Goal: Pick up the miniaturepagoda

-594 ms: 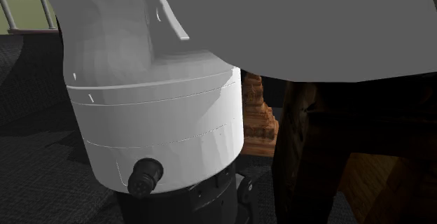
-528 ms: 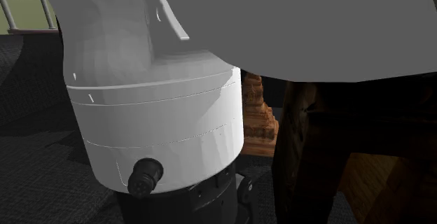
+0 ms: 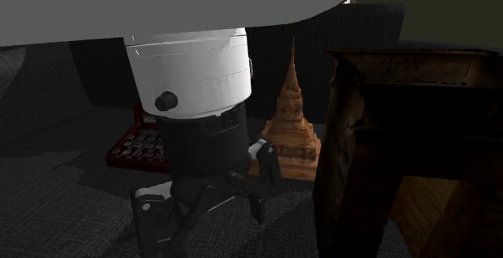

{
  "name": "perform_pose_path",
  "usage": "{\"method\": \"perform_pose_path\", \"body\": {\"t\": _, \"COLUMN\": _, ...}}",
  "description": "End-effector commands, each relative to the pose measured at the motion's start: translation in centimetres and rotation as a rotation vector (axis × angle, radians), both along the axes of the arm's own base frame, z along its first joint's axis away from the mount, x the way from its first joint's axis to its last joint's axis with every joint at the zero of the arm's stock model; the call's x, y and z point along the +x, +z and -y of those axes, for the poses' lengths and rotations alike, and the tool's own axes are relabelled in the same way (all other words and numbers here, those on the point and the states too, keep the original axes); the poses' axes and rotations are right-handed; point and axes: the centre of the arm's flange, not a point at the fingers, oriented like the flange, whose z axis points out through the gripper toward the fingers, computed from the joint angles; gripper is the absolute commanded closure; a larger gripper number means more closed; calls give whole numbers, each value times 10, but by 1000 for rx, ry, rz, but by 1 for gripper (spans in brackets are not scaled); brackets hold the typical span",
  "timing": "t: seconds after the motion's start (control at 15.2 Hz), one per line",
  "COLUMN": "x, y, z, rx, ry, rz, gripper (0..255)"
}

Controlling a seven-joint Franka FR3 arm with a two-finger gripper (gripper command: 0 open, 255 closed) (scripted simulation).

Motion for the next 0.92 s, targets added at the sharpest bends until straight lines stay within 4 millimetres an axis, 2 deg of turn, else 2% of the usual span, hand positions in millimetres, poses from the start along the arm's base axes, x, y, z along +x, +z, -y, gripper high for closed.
{"method": "perform_pose_path", "body": {"t": 0.0, "x": 18, "y": 4, "z": 13, "rx": -25, "ry": -63, "rz": 23, "gripper": 0}}
{"method": "perform_pose_path", "body": {"t": 0.46, "x": 70, "y": 29, "z": 64, "rx": -111, "ry": -277, "rz": 101, "gripper": 0}}
{"method": "perform_pose_path", "body": {"t": 0.86, "x": 104, "y": 57, "z": 114, "rx": -184, "ry": -460, "rz": 168, "gripper": 0}}
